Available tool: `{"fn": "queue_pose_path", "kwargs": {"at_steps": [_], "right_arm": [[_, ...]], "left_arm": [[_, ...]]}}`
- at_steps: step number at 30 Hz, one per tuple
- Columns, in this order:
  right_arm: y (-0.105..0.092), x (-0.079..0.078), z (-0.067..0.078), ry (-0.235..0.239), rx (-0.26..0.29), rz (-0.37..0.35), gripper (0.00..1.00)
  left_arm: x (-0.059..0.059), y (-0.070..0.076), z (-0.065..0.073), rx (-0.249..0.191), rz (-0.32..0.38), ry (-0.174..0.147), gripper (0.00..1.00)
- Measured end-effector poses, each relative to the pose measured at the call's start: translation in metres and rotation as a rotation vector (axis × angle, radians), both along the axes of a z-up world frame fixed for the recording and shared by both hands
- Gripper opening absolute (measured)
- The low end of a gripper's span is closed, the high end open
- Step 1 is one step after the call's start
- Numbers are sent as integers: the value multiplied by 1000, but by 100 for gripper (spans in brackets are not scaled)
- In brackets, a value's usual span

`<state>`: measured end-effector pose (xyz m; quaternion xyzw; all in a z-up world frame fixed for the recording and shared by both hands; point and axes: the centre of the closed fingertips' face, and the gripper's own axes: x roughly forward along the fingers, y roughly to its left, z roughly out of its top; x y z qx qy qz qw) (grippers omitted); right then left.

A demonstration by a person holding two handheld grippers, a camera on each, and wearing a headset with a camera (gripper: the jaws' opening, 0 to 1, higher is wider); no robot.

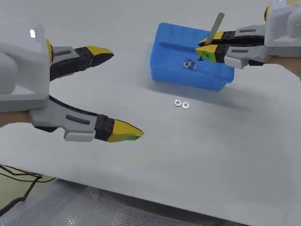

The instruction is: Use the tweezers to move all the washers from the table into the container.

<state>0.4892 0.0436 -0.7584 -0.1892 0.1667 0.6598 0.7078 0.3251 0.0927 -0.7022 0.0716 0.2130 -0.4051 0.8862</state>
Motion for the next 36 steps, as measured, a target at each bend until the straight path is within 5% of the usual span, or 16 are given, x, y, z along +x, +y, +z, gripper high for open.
{"fn": "queue_pose_path", "kwargs": {"at_steps": [22, 36], "right_arm": [[-3, -3, -10, -9, -20, 0, 11], [-2, -3, 3, 1, 20, -26, 10]], "left_arm": [[2, -2, 1, 11, 2, 5, 99], [1, 2, 3, 8, 2, 4, 99]]}}
